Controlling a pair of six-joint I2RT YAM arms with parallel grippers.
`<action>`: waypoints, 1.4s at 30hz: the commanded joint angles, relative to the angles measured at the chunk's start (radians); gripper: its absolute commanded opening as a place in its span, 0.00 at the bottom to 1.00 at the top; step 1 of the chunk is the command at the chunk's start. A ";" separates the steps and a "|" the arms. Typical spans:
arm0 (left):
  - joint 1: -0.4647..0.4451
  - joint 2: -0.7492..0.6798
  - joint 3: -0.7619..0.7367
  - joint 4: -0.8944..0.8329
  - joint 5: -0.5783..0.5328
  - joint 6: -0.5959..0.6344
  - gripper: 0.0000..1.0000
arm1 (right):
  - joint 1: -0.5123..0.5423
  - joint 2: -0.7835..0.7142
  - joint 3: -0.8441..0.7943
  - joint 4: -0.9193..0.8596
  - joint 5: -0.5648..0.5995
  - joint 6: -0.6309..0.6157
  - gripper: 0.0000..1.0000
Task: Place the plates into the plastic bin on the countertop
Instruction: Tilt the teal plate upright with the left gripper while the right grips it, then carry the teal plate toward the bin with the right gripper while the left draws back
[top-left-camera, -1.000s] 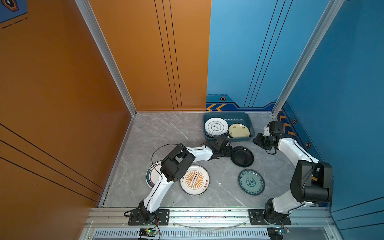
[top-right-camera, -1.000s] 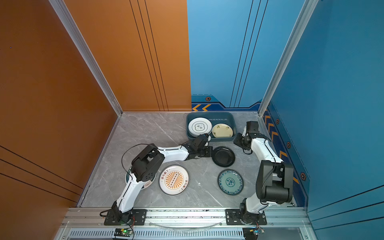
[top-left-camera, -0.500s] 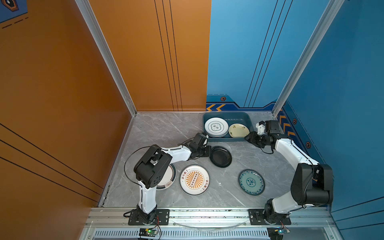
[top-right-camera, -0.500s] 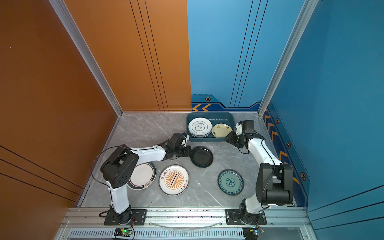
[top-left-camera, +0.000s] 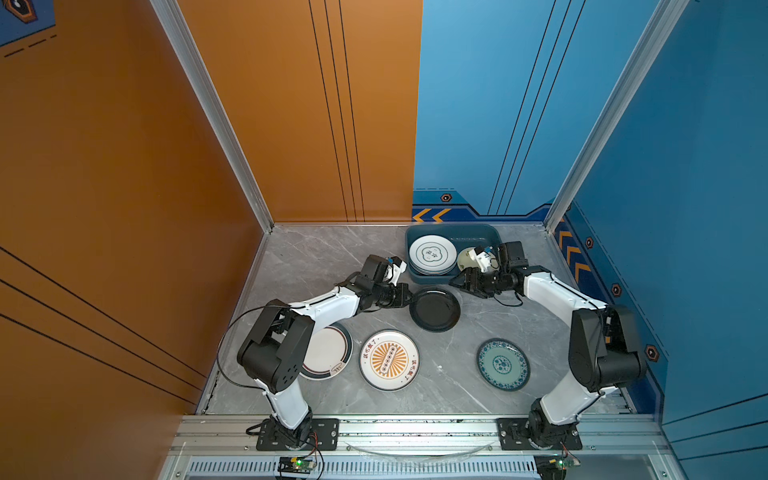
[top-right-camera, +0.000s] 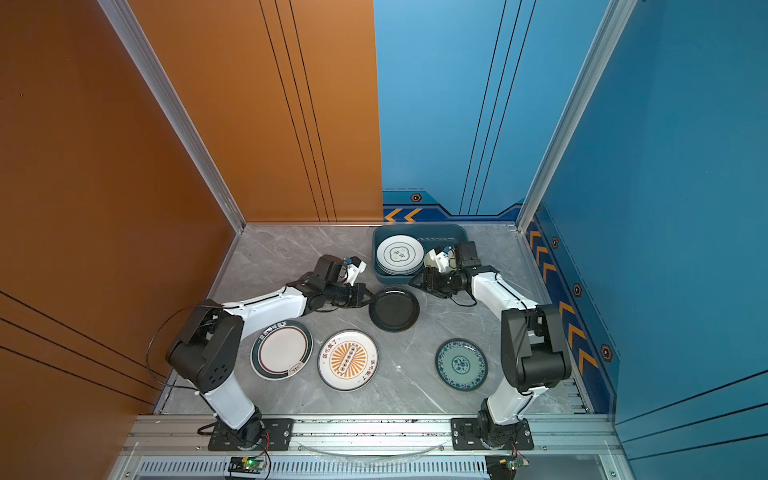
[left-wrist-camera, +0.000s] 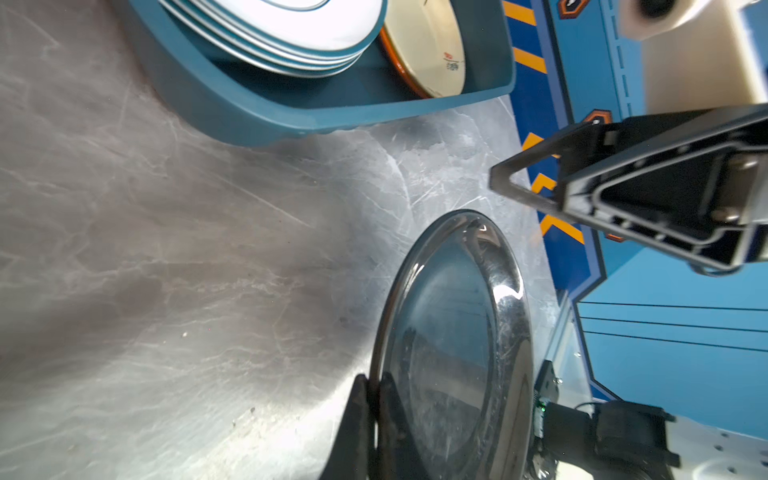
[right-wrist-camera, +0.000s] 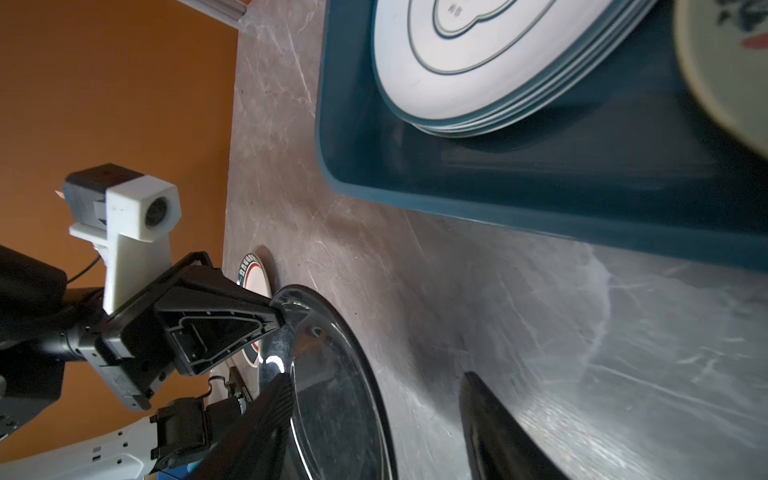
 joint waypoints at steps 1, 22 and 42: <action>0.027 -0.041 0.009 -0.038 0.066 0.037 0.00 | 0.015 0.018 0.030 -0.039 -0.061 -0.038 0.66; 0.054 0.056 0.226 -0.144 0.011 0.093 0.00 | 0.108 0.072 0.006 0.071 -0.190 0.044 0.22; 0.091 -0.172 0.063 -0.228 -0.269 0.157 0.96 | -0.047 0.016 0.147 -0.049 0.066 0.107 0.00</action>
